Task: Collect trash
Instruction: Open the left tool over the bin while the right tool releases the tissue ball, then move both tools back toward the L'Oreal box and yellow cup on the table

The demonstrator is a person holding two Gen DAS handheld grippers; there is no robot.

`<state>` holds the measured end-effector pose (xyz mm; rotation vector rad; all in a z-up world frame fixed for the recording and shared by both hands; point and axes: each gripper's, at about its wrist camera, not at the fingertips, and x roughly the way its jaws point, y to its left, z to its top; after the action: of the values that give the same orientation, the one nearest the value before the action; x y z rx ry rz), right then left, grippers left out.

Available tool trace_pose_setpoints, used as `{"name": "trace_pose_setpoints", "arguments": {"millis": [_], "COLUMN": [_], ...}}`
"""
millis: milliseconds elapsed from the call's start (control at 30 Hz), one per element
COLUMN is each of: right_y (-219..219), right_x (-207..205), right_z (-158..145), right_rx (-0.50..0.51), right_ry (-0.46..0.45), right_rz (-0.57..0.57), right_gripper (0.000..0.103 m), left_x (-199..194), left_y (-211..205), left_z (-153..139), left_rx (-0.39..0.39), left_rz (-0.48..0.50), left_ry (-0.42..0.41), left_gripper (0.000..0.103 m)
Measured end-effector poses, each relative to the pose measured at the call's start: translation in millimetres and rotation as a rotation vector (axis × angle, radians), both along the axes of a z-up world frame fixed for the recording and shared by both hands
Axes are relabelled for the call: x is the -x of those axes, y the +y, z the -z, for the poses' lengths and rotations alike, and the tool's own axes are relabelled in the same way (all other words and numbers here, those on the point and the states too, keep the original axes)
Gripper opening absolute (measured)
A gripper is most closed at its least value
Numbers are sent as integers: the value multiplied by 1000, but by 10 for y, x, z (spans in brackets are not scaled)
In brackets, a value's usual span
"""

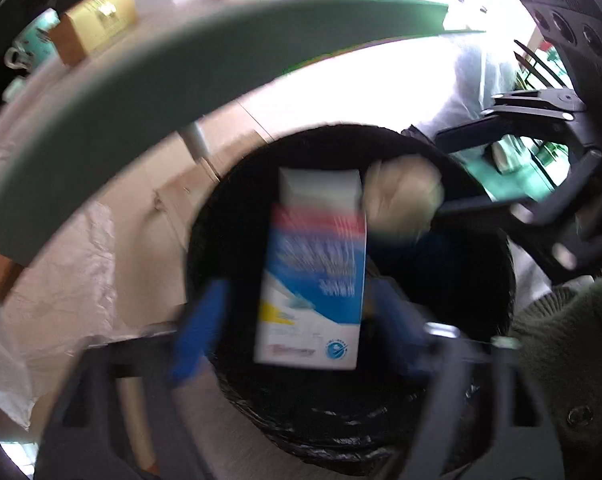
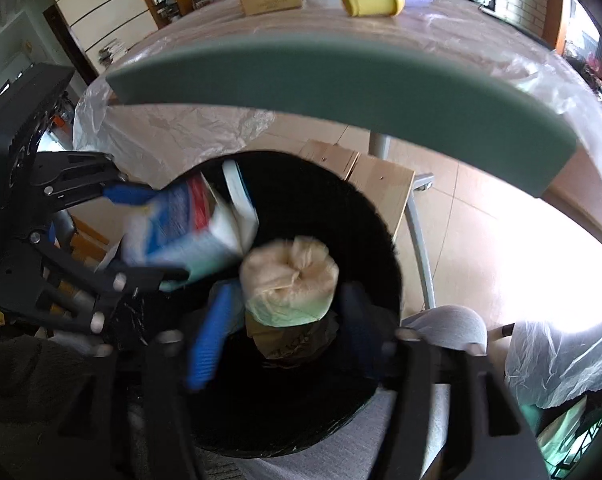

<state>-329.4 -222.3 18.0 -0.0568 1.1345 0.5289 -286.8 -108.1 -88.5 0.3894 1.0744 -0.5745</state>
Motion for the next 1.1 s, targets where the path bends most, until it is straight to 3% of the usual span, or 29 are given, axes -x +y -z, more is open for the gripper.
{"name": "trace_pose_setpoints", "arguments": {"millis": [133,233,267,333,367,400,500,567,733,833,1100], "right_y": [-167,-282,-308,-353,-370,-382,-352,-317,-19,108,217], "right_x": [-17,36,48,45,21,-14,-343,-583,-1117,-1305,-1622], "right_z": [-175,-495,-614,-885,-1019,-1099,-1257,-1242,-1079,-982,-727], "right_rx": [-23,-72,-87,-103,-107,-113,-94,-94,-30,3,11], "right_ry": [-26,-102,-136,-227,-286,-322,-394,-392,-329,-304,-218], "right_rz": [40,38,30,25,32,36,75,88,76,43,22], "right_gripper": [79,79,80,91,99,99,99,99,99,99,98], "left_x": [13,99,150,215,225,220,44,-225,-1043,-1399,-1868], "left_y": [53,118,148,217,237,274,360,373,461,528,576], "left_z": [-112,-400,-581,-915,-1054,-1229,-1531,-1575,-1392,-1232,-1024], "left_rx": [23,77,115,210,244,275,299,256,214,175,122], "left_rz": [-16,4,29,81,95,97,24,-46,-151,-182,-138], "left_ry": [-11,-51,-79,-126,-150,-195,-347,-393,-231,-182,-161], "left_gripper": [88,88,88,88,95,102,102,102,102,102,102]}}
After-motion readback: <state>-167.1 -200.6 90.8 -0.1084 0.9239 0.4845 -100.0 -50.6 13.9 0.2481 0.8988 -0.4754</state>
